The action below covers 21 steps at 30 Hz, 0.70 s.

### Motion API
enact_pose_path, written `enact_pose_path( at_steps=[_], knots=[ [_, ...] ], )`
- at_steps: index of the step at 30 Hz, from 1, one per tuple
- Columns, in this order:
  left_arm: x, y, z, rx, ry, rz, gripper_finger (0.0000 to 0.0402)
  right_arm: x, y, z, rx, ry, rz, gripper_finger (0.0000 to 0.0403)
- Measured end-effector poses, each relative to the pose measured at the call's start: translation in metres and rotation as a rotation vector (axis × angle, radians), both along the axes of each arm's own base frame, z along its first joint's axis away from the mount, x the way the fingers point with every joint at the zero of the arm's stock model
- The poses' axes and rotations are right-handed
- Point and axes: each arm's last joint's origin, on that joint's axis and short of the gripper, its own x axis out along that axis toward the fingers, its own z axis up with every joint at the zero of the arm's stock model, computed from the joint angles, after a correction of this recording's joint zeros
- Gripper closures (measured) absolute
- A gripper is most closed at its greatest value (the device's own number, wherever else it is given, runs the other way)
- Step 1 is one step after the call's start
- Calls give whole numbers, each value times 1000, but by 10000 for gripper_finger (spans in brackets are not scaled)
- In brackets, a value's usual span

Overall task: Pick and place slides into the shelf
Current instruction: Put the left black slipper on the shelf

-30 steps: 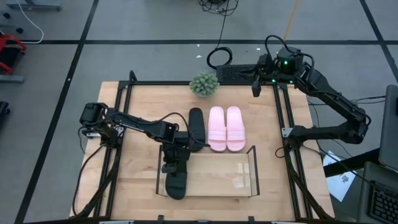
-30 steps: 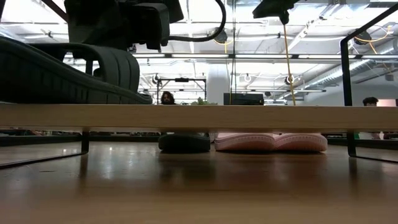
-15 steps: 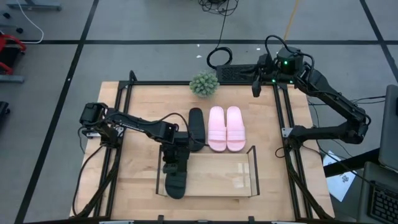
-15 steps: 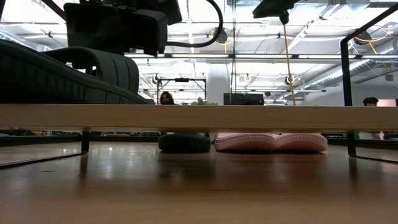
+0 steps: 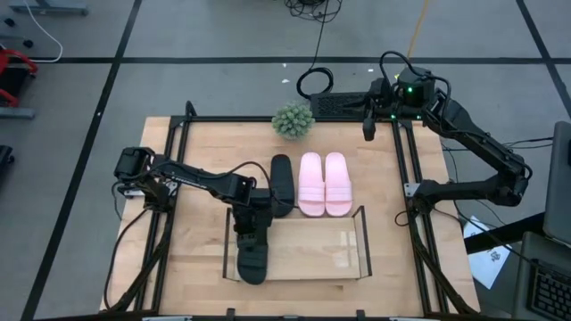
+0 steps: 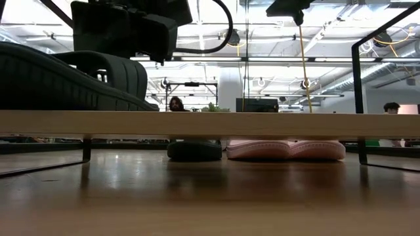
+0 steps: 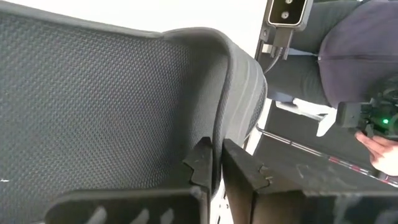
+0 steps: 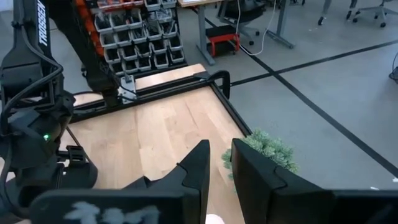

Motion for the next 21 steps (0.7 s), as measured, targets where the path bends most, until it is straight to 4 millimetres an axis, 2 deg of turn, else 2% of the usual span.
enact_pose_path(
  at_steps=[4,14,21],
  knots=[
    [1,0,1,-19,1,2,368,0,0,0,-3,1,1,346],
    [1,-1,1,-28,12,19,305,0,0,0,-5,1,2,346],
    [6,-1,9,-33,-14,17,293,0,0,0,-11,3,6,346]
  ],
)
